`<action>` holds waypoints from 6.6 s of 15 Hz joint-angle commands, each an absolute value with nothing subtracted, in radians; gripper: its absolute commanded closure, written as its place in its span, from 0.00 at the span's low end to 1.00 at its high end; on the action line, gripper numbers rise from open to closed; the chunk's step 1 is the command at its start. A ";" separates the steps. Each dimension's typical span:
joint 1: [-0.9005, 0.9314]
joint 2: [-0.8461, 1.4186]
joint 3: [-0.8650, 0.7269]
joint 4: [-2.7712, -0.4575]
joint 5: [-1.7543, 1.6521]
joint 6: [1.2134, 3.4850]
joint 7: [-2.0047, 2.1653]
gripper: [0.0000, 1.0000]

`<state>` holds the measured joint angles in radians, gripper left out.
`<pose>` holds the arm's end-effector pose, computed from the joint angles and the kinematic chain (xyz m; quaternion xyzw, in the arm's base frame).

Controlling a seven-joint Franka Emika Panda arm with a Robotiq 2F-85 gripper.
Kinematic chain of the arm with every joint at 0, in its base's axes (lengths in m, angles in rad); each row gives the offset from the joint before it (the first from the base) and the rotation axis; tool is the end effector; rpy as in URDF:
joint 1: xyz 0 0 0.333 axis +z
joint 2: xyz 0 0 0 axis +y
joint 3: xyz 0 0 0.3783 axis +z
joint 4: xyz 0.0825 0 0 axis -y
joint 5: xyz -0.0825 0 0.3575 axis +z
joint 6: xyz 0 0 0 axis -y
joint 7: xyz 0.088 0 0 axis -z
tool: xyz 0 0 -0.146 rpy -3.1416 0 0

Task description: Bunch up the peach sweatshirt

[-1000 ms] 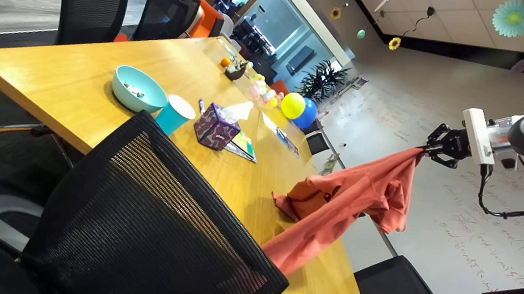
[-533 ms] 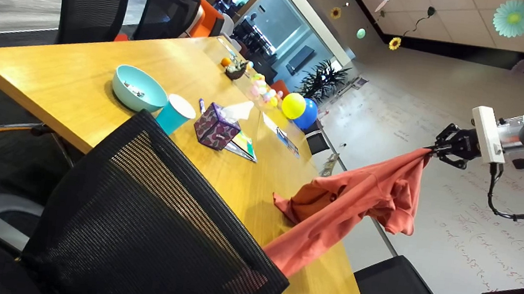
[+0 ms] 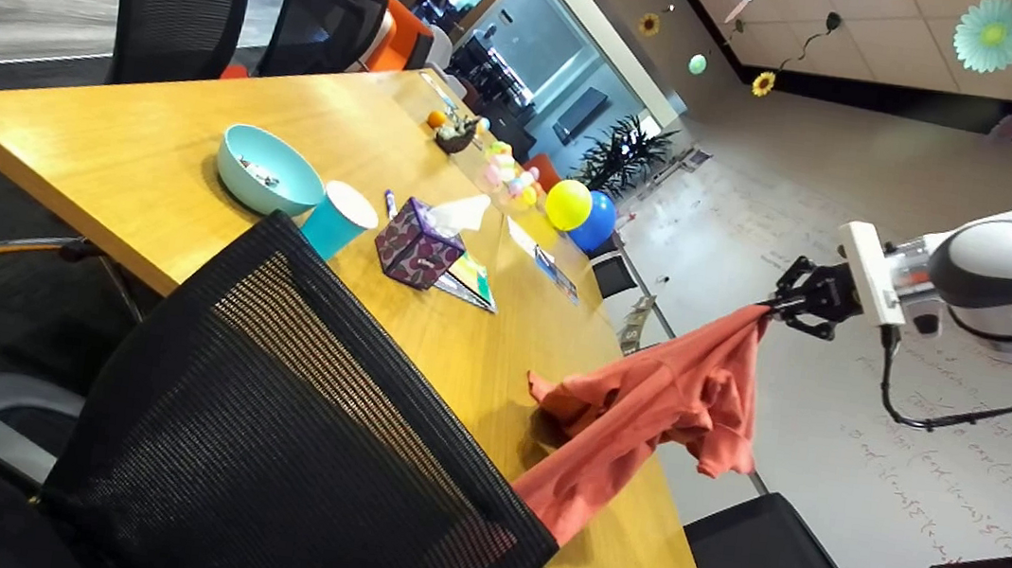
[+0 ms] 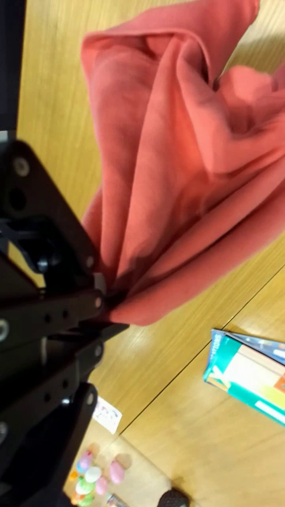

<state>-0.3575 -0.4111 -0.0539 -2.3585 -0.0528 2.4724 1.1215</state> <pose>0.3985 -0.1787 0.5755 -0.7061 0.6588 -0.2467 0.0806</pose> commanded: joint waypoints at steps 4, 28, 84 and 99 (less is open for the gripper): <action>-0.265 -0.067 -0.106 -2.278 0.079 2.574 1.077 0.98; -0.125 0.165 -0.131 -2.347 0.175 2.365 0.591 0.00; -0.153 0.109 -0.266 -2.279 0.398 2.792 0.851 0.99; -0.163 0.009 -0.275 -2.286 0.170 2.471 1.089 0.11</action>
<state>-0.1271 0.0737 -0.3076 -2.2762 0.1582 2.5921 1.2231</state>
